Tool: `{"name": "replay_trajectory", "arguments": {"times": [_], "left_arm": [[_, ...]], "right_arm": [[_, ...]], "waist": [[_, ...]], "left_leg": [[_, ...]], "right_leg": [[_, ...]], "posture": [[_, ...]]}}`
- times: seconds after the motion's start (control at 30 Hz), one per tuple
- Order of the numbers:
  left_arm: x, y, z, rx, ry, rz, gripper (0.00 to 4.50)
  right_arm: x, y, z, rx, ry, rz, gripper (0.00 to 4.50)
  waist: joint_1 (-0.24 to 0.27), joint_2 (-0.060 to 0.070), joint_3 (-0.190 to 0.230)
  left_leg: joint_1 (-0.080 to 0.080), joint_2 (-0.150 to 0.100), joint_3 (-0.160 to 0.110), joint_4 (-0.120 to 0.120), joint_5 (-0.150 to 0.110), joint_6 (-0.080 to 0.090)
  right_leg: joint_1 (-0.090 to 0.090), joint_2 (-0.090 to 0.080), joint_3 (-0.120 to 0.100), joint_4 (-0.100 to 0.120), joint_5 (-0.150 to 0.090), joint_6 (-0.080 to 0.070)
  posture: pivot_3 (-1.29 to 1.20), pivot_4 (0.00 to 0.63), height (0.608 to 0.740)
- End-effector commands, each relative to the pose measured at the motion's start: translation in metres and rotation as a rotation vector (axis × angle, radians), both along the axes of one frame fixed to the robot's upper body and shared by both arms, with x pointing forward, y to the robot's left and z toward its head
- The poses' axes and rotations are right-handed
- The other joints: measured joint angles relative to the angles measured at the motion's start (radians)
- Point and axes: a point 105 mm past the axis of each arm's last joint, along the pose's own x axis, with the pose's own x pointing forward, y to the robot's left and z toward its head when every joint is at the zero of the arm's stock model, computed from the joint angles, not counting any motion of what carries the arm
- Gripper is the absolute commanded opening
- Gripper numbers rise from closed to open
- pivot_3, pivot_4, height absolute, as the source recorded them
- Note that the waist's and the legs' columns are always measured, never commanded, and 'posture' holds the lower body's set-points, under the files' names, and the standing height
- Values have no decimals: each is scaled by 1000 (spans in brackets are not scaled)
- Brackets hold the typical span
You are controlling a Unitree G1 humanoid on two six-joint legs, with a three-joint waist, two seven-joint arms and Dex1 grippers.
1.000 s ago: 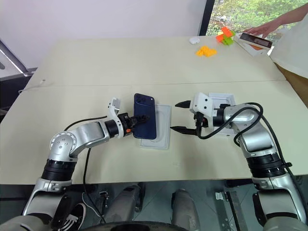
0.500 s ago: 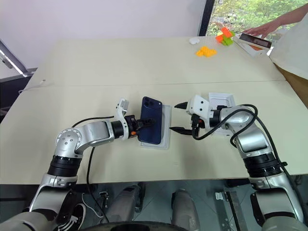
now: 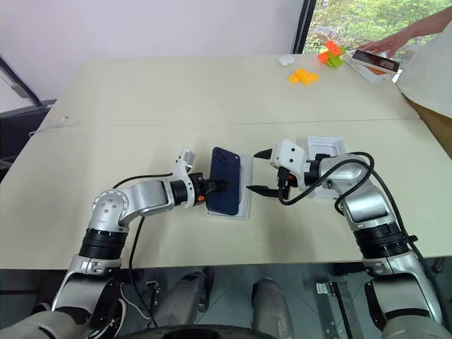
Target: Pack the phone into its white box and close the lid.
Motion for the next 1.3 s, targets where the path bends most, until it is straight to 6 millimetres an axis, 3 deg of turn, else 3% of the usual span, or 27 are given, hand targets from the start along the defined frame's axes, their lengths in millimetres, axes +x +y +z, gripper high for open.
{"name": "replay_trajectory", "arguments": {"times": [0.03, 0.27, 0.57, 0.8, 1.0, 1.3], "left_arm": [[5, -1, 8, 1, -32, -3, 0], [4, -6, 6, 2, -23, -19, 0], [3, -7, 7, 3, -25, -6, 4324], [-7, -7, 24, 58, -99, -92, 4430], [-11, 9, 26, 138, -140, -109, 4430], [-12, 5, 36, 162, -202, -154, 4430]], "right_arm": [[2, 2, 9, -6, -57, 9, 4494], [3, 2, 10, -8, -69, 4, 4494], [4, 4, 9, -11, -77, 6, 4500], [6, 5, 9, -9, -80, 10, 4500], [8, 7, 10, -8, -85, 8, 4500], [10, 10, 9, -5, -87, 15, 4500]], "waist": [[0, 0, 0], [0, 0, 0], [-3, 0, 0], [-5, 0, 0], [-4, 0, 0], [0, 0, 0]], "left_leg": [[0, 0, 0, 0, 0, 0], [0, 0, 0, 1, 0, 0], [1, 0, 0, 1, 0, 0], [1, 1, 0, 1, 0, 0], [1, 1, 0, 1, 0, 0], [0, 0, 0, 1, 0, 0]], "right_leg": [[0, 0, 0, 0, 0, 0], [0, 0, 0, 0, 0, 0], [1, 0, 0, 0, 0, 1], [0, 1, 0, 1, 1, 1], [0, 1, 0, 1, 1, 1], [0, 0, 0, 1, 1, 1]], "posture": [[0, 150, 740], [0, 150, 740], [0, 150, 740], [0, 150, 740], [0, 150, 740], [0, 150, 740]]}}
